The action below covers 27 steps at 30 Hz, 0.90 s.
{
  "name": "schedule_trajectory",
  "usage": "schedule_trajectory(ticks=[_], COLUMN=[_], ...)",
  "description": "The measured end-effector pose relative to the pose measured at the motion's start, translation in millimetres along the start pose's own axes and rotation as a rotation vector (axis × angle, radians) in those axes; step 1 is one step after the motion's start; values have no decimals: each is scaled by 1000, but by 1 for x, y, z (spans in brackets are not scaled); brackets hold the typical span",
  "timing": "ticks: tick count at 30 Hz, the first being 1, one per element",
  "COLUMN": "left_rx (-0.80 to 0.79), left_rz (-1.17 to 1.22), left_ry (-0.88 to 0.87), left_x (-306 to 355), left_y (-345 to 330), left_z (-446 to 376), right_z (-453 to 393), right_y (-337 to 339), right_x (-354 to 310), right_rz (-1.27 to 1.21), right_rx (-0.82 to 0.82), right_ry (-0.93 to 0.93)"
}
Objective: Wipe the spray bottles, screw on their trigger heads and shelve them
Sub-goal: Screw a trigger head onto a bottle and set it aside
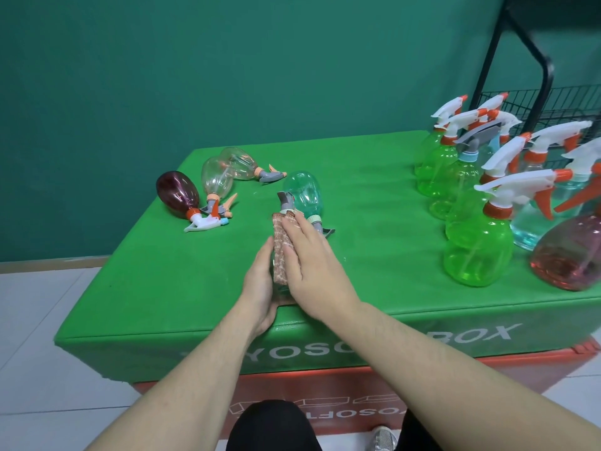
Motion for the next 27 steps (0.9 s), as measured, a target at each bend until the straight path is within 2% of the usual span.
schedule_trajectory(ticks=[10,19,27], left_rx=[46,19,-58], left_rz=[55,58,40], left_ry=[-42,-54,-41], left_x=[2,3,1], left_y=[2,5,2], left_z=[0,-1,-3], right_z=[41,47,4], right_y=[-1,1,8], right_x=[8,6,-1], right_rz=[127,21,-51], right_rx=[-95,-40,34], right_ry=[86,67,-11])
Point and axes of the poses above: each hand's wrist, its own z-axis away from the middle knuckle, its own y-axis out of the back of the hand, x = y × z, the point moved 6 cm from there along -z, towards the middle knuckle, and after that the axes turned 13 degrees about -z, right-handed, at the moved point
